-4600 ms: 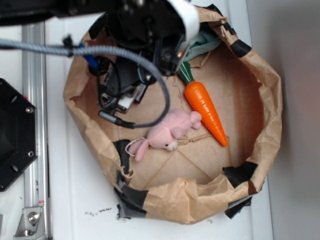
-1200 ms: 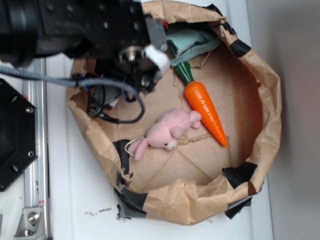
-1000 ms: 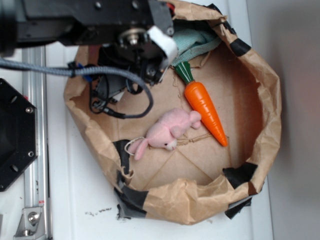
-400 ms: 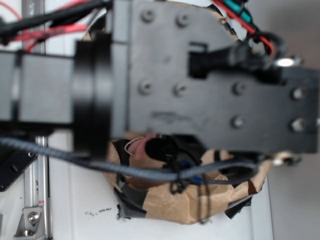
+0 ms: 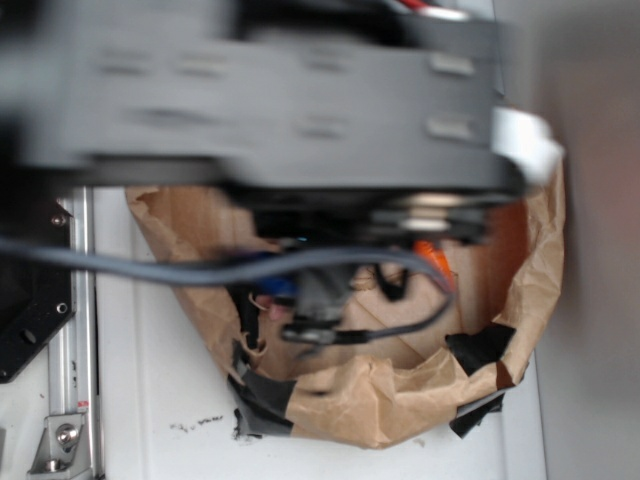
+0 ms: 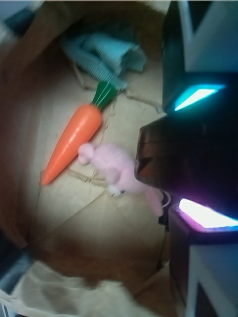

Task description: Grab the black box.

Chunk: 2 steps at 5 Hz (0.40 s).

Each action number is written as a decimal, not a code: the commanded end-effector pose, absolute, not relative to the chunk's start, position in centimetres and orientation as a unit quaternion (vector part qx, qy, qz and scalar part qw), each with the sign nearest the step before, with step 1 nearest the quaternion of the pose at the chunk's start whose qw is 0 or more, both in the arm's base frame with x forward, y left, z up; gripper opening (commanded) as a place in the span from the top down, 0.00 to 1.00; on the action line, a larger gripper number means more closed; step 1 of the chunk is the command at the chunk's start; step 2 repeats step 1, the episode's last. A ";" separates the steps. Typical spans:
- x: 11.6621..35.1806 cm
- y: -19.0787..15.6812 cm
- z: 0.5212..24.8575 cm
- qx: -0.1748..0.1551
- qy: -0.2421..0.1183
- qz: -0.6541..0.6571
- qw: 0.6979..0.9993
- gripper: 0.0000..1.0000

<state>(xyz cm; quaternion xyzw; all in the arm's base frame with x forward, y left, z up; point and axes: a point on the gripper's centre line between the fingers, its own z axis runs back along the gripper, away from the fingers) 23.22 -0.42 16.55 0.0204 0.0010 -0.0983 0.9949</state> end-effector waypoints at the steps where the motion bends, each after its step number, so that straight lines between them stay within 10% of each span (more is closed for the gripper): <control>1: 23.8 0.0 18.2 0.008 -0.032 -0.074 0.997 1.00; 2: 23.8 0.0 18.2 0.008 -0.032 -0.074 0.997 1.00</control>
